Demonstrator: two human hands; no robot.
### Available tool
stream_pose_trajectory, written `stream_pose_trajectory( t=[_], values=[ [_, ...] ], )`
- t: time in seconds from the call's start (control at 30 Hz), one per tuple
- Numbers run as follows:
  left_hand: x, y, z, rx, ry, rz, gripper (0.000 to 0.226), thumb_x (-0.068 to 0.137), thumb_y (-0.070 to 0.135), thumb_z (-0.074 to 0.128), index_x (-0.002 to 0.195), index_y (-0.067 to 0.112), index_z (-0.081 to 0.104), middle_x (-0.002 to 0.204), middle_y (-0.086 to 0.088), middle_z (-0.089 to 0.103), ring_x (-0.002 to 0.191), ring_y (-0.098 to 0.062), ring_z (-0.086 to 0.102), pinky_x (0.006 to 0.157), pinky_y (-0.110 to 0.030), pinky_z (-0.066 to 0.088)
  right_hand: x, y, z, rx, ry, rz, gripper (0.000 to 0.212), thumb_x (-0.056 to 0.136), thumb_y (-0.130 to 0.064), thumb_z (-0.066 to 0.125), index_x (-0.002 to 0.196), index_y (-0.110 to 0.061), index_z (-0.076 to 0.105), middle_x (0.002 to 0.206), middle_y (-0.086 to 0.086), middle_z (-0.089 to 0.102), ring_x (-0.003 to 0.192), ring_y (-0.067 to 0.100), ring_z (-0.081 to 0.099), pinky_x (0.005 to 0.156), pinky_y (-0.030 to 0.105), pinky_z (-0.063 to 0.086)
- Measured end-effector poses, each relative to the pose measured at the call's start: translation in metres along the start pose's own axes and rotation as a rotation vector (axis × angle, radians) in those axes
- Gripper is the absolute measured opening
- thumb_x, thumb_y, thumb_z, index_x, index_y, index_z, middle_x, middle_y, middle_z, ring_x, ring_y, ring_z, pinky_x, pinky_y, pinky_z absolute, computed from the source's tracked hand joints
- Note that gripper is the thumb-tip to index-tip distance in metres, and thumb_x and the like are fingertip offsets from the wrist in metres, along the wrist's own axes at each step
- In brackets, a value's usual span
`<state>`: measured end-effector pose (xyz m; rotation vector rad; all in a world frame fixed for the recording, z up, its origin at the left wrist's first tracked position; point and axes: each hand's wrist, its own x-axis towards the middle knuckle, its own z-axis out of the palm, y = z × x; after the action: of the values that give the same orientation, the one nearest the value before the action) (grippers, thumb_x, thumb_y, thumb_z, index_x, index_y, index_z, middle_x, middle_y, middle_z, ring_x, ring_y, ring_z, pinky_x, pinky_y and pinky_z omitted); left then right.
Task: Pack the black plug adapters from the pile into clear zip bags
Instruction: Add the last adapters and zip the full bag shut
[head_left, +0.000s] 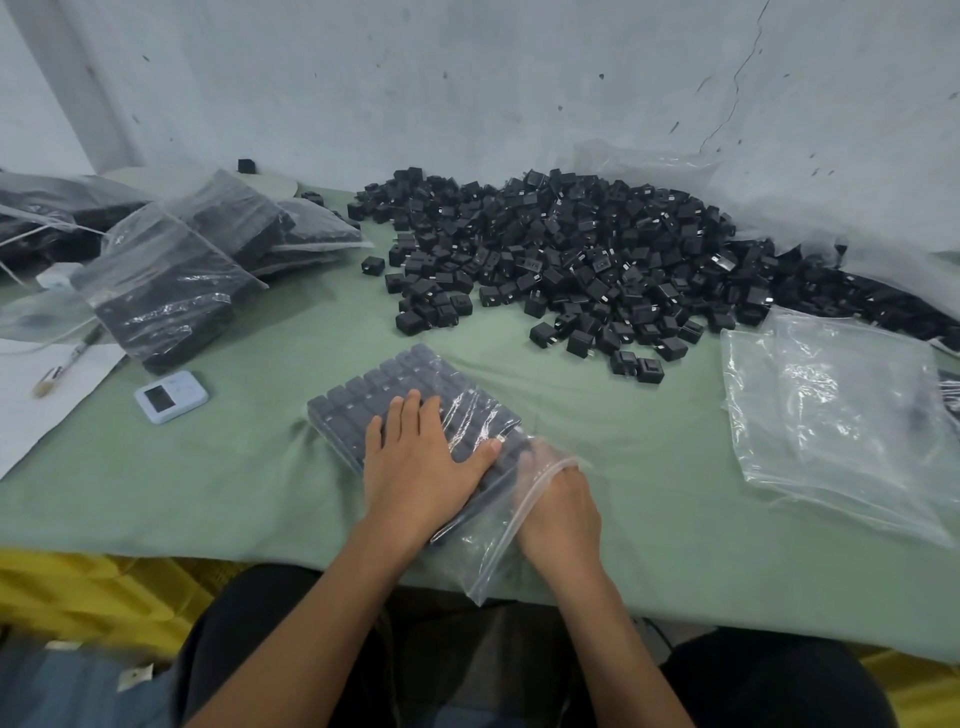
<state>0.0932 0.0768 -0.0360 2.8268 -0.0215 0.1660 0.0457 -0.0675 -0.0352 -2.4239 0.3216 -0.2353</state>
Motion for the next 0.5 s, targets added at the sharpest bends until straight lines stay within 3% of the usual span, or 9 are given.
stream_pose_trajectory(
  t=[0.07,0.2,0.33,0.5],
  values=[
    [0.0,0.001,0.0,-0.006,0.001,-0.001,0.102,0.081,0.088,0.02,0.158,0.02,0.017,0.167,-0.005,0.009,0.154,-0.022,0.003,0.124,-0.045,0.002,-0.003,0.002,0.001,0.059,-0.013,0.022,0.017,0.106,-0.04,0.031,0.103,-0.039,0.048,0.09,-0.017,0.051,0.079,0.006,0.052,0.069,0.03,0.038],
    [-0.001,0.0,0.0,-0.01,0.008,-0.001,0.103,0.08,0.089,0.019,0.157,0.02,0.018,0.167,-0.005,0.01,0.154,-0.022,0.004,0.125,-0.045,0.002,-0.005,0.002,-0.001,0.134,-0.026,0.061,0.017,0.1,-0.05,0.037,0.085,-0.051,0.044,0.078,-0.022,0.05,0.068,-0.008,0.047,0.058,0.017,0.034],
    [-0.001,0.0,0.0,-0.009,0.006,-0.001,0.103,0.081,0.089,0.02,0.157,0.021,0.018,0.167,-0.005,0.01,0.154,-0.022,0.004,0.125,-0.045,0.002,-0.003,-0.001,-0.001,0.083,-0.041,-0.031,0.024,0.092,-0.054,0.034,0.087,-0.035,0.049,0.089,-0.014,0.057,0.081,0.006,0.058,0.071,0.032,0.052],
    [-0.001,0.0,0.0,-0.004,0.005,0.0,0.103,0.081,0.089,0.018,0.157,0.02,0.018,0.167,-0.005,0.011,0.154,-0.022,0.004,0.124,-0.046,0.003,-0.001,0.01,0.002,0.039,-0.122,0.042,0.017,0.1,-0.048,0.041,0.104,-0.035,0.052,0.099,-0.012,0.056,0.094,0.014,0.061,0.077,0.031,0.048]
  ],
)
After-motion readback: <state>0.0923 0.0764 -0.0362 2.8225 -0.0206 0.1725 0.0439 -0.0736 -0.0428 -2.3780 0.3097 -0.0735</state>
